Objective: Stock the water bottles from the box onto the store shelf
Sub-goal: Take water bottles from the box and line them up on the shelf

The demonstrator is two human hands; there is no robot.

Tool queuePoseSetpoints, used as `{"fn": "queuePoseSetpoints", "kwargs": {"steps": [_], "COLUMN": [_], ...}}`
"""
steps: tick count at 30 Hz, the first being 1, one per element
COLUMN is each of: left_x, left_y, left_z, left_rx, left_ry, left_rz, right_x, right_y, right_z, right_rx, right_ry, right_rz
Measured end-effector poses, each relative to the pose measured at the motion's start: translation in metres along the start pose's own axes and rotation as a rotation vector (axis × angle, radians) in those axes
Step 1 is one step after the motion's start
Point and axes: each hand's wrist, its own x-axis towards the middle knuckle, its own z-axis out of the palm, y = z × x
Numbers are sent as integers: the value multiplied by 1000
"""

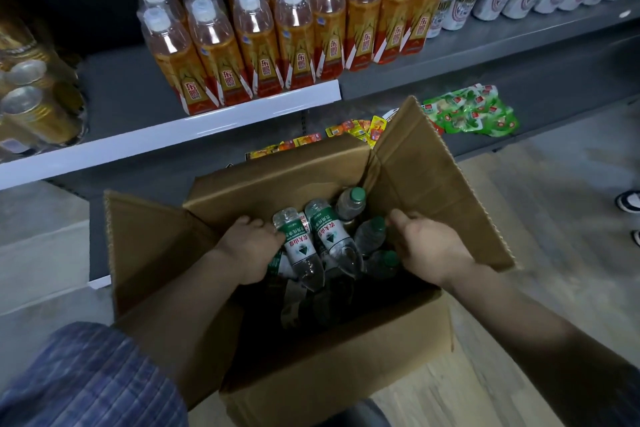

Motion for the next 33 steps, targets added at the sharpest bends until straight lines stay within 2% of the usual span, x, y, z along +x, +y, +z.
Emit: {"fn": "queuePoseSetpoints", "kwargs": {"steps": [10, 15, 25, 30, 33], "left_x": [76, 108, 151, 164, 173], "left_y": [4, 12, 18, 17, 25], "left_z": [43, 74, 123, 126, 131], "left_rx": [52, 54, 11, 166, 175], "left_ry": [19, 42, 85, 222, 214], "left_rz": [55, 79, 159, 229, 324], "right_x": [32, 44, 79, 92, 96], "right_y": [4, 7, -1, -3, -3], "right_z": [27, 40, 63, 70, 72], "right_rx": [-133, -54, -49, -67, -68], "right_ry": [8, 69, 140, 149, 150], "right_rz": [-172, -189, -242, -242, -236]}}
